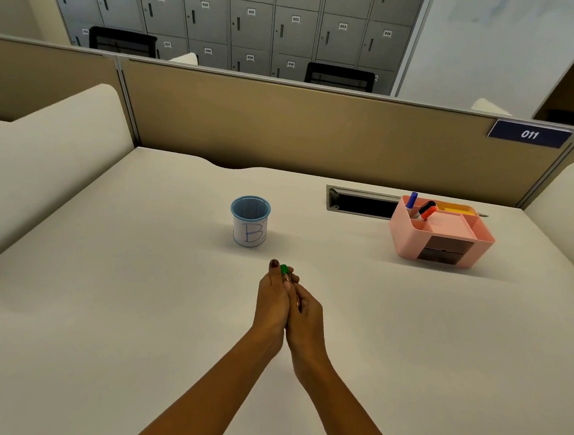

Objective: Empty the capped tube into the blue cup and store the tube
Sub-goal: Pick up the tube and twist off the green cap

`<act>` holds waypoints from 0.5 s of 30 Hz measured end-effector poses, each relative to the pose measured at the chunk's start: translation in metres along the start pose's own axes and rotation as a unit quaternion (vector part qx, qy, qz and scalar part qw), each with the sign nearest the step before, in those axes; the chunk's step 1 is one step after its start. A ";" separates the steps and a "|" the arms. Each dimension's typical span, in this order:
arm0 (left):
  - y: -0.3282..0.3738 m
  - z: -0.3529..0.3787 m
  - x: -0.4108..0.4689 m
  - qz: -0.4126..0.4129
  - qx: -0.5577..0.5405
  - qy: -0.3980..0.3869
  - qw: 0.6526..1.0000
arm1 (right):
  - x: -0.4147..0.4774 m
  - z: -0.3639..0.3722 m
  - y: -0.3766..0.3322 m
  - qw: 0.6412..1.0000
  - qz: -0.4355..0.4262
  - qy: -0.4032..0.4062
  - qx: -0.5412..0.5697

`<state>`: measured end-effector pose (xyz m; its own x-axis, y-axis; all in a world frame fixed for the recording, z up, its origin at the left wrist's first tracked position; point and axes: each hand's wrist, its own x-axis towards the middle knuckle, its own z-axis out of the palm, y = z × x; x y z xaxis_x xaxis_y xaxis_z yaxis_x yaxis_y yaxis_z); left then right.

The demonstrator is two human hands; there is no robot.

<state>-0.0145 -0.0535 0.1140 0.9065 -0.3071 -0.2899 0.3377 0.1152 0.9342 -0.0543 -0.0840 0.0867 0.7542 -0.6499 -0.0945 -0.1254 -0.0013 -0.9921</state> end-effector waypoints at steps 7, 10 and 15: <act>0.012 -0.004 0.003 -0.006 -0.043 0.000 0.999 | -0.007 -0.006 -0.009 0.999 -0.036 -0.039 -0.002; 0.016 -0.005 0.002 -0.001 -0.050 -0.018 0.999 | -0.009 -0.005 -0.012 0.998 -0.045 -0.040 0.008; 0.022 -0.007 -0.002 0.019 -0.047 -0.044 0.998 | -0.010 -0.003 -0.018 0.998 -0.032 -0.044 0.037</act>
<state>-0.0074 -0.0434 0.1334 0.8944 -0.3827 -0.2315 0.3297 0.2144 0.9194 -0.0617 -0.0797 0.1055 0.8137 -0.5803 -0.0335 -0.0290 0.0170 -0.9994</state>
